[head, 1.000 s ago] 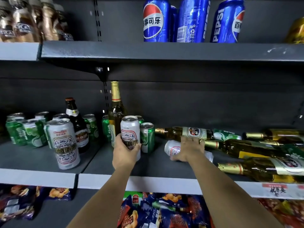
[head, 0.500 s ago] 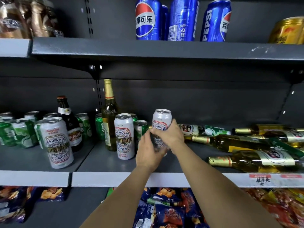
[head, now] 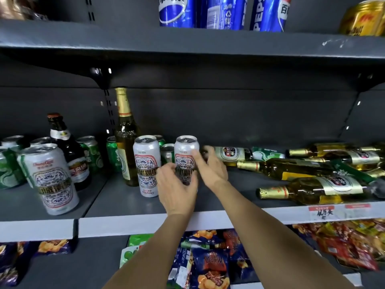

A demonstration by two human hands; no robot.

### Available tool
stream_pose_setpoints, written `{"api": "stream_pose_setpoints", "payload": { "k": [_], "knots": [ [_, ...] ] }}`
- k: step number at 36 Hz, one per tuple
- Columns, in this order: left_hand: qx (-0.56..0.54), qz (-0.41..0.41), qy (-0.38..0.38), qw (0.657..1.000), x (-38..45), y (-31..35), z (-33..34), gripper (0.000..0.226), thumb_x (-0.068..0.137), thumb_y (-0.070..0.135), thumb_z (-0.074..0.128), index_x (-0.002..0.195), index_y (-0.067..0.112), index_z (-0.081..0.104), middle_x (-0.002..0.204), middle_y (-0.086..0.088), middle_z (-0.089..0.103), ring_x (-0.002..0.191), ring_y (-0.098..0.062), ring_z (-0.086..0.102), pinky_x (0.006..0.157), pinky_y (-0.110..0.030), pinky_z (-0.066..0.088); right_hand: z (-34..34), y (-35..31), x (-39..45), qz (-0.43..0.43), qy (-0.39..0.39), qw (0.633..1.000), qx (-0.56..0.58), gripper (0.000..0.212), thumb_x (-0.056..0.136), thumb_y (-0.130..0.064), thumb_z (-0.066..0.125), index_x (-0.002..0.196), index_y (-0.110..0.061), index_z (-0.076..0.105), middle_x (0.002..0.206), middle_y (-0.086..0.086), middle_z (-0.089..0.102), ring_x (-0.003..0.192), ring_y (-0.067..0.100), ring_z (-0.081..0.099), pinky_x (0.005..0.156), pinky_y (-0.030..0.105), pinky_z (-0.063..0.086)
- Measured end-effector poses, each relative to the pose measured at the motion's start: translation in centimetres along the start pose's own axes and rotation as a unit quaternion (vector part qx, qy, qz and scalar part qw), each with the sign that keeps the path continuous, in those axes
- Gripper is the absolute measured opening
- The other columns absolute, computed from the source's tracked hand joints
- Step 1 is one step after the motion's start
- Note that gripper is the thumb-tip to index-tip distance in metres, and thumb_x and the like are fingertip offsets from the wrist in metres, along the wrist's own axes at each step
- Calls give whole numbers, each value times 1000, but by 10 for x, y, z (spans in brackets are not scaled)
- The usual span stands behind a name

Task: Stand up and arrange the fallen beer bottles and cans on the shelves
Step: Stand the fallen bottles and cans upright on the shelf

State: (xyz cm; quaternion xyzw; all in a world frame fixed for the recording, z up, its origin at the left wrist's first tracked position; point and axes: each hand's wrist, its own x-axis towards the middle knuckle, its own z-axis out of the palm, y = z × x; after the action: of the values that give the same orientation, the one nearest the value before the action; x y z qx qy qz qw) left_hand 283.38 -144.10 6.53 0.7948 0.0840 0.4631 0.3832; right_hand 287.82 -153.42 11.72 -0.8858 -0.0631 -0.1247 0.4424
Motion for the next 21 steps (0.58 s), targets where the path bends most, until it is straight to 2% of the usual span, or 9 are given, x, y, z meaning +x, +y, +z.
{"api": "stream_pose_setpoints", "payload": {
  "k": [3,5,7,9,11,14,18,21],
  "knots": [
    [-10,113,-6,994,-2,8,2,30,83,38,54,97,12,47,91,-5,48,85,-18,46,71,-29,38,-15,16,6,11,88,995,-35,50,98,-56,34,127,-19,50,114,1,67,111,27,59,95,40,43],
    [-20,160,-49,986,-5,19,6,20,86,36,49,93,18,43,88,3,43,78,-12,42,64,-24,34,-26,26,13,14,99,989,-111,46,99,-52,33,123,-17,50,113,6,67,110,29,58,91,39,42],
    [-34,174,-119,977,-11,32,15,16,89,34,48,94,19,46,90,6,43,75,-11,43,61,-27,35,-38,35,21,11,87,980,-180,42,100,-49,36,122,-17,50,114,8,65,113,30,55,94,41,37],
    [-27,153,-204,967,-17,44,31,12,92,29,50,98,18,48,96,4,45,79,-16,49,63,-35,42,-51,43,31,7,72,971,-229,39,99,-47,39,123,-17,49,119,8,62,116,28,51,97,42,35],
    [-27,100,-249,963,-23,55,51,12,95,26,51,105,20,48,104,4,45,85,-17,51,69,-38,45,-63,50,41,5,60,964,-260,39,99,-46,41,125,-18,48,124,7,59,119,28,48,97,43,35],
    [-80,-37,-246,965,-26,68,84,24,96,23,54,118,17,49,115,1,47,97,-17,53,80,-34,46,-82,61,54,-5,34,952,-305,41,98,-46,44,129,-19,46,128,6,56,123,27,46,98,42,34],
    [-162,-235,-181,941,-10,79,121,38,93,22,60,126,9,48,124,-11,50,109,-26,55,92,-32,44,-100,76,77,-44,-16,929,-368,50,96,-49,47,136,-19,41,135,6,52,127,26,43,102,41,34],
    [-180,-369,-119,904,9,80,138,55,93,22,60,140,3,38,139,-21,43,127,-36,45,102,-35,36,-103,83,94,-53,-72,919,-385,62,93,-54,51,141,-17,37,140,7,47,130,27,39,104,42,32]
  ]
}}
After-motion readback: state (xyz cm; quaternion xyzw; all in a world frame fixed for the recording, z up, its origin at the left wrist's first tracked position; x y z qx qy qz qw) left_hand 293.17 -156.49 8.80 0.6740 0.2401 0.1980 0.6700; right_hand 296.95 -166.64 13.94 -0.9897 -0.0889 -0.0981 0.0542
